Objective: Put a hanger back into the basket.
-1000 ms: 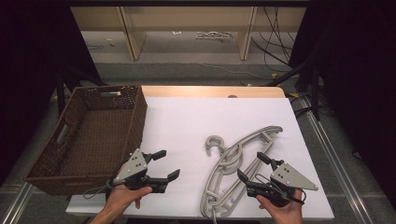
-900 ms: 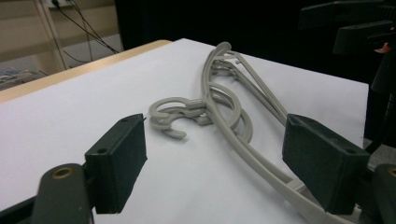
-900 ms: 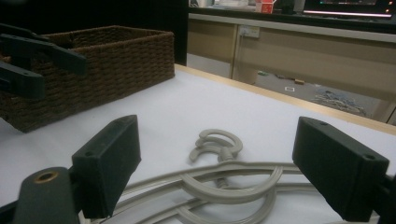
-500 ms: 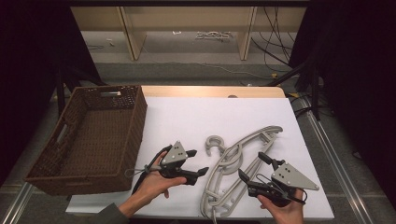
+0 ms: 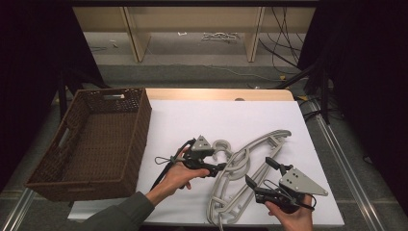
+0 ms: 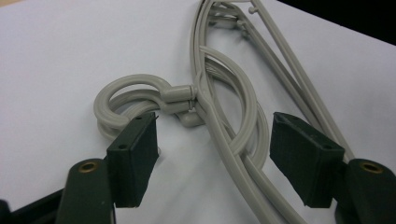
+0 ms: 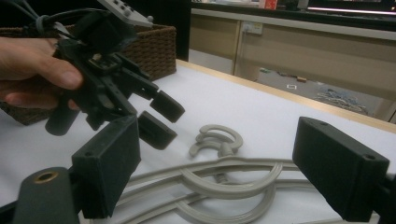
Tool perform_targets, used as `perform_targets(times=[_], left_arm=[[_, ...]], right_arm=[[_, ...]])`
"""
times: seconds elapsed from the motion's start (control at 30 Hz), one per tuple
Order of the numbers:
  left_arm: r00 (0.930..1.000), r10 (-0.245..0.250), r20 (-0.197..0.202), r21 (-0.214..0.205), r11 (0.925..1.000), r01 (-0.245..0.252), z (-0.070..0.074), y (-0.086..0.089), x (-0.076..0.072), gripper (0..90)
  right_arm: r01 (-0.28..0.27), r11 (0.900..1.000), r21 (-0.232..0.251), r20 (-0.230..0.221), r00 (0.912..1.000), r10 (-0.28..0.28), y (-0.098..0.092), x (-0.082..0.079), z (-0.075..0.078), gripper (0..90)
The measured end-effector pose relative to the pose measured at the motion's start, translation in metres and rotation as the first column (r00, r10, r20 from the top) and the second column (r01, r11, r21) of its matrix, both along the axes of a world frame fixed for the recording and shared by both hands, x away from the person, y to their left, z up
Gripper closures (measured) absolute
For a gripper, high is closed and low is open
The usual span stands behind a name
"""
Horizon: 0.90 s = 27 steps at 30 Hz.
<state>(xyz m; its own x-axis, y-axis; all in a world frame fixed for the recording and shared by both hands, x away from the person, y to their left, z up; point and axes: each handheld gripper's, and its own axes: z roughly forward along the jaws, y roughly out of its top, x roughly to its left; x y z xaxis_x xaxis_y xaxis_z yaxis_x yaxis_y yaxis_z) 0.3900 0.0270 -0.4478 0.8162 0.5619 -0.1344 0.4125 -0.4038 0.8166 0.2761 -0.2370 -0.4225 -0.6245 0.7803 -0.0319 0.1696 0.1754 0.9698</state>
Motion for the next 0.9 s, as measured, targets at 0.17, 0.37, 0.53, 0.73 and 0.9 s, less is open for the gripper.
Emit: perform_targets(times=[0.17,0.37,0.53,0.73,0.9], left_arm=[[0.9989,0.02,-0.043,0.004,0.9998,-0.02,-0.003,-0.01,0.008,36.9],[0.9976,0.002,-0.068,0.068,0.9977,0.002,-0.008,-0.023,0.017,42.5],[0.9911,-0.005,-0.133,0.069,0.9975,0.015,-0.012,-0.032,0.026,44.3],[0.9847,-0.017,-0.173,0.108,0.9934,0.037,-0.016,-0.038,0.035,47.4],[0.9802,-0.011,-0.198,0.104,0.9941,0.032,-0.019,-0.041,0.038,54.7]], right_arm=[[-0.003,1.0,0.0,-0.001,1.0,0.003,0.001,0.0,0.0,16.1],[-0.007,1.0,0.005,0.0,1.0,0.007,0.001,0.001,-0.001,16.1],[-0.003,1.0,-0.002,0.0,1.0,0.003,0.001,0.001,-0.001,16.1],[-0.005,1.0,-0.006,0.011,0.9999,0.005,0.001,0.001,-0.001,16.1],[-0.007,1.0,-0.004,0.001,1.0,0.007,0.001,0.001,0.0,16.1]])
